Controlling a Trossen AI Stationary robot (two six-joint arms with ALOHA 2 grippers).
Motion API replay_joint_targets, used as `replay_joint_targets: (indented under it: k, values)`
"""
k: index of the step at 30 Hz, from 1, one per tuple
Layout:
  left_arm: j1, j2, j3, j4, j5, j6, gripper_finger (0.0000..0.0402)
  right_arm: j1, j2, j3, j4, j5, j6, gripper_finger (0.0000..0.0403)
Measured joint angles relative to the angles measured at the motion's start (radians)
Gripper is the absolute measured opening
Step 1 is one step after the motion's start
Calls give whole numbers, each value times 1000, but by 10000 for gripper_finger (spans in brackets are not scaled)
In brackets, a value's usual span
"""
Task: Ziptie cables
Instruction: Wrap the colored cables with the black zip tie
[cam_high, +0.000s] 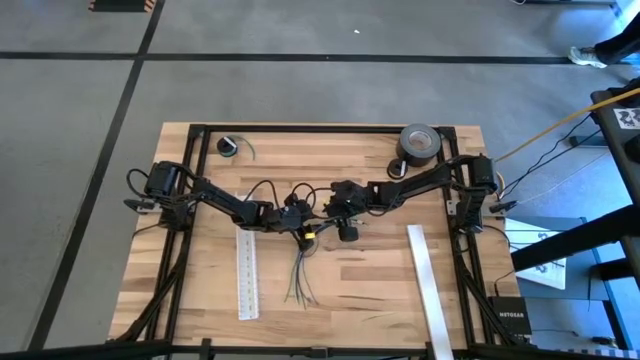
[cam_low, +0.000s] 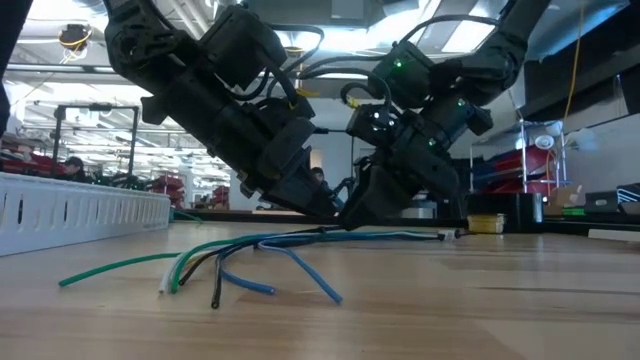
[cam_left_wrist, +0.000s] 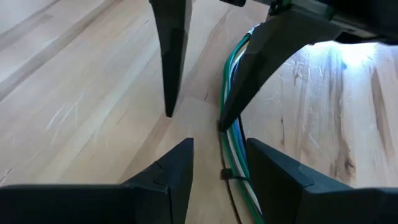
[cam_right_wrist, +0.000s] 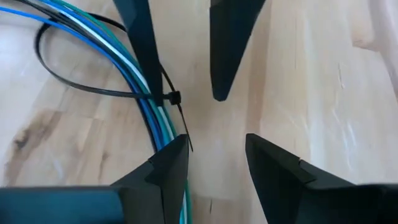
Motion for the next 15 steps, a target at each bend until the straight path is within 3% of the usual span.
replay_joint_targets:
  k: [15]
  values:
    - [0, 0, 0, -29, 19, -11, 131, 0, 57, 0, 137, -53, -19, 146]
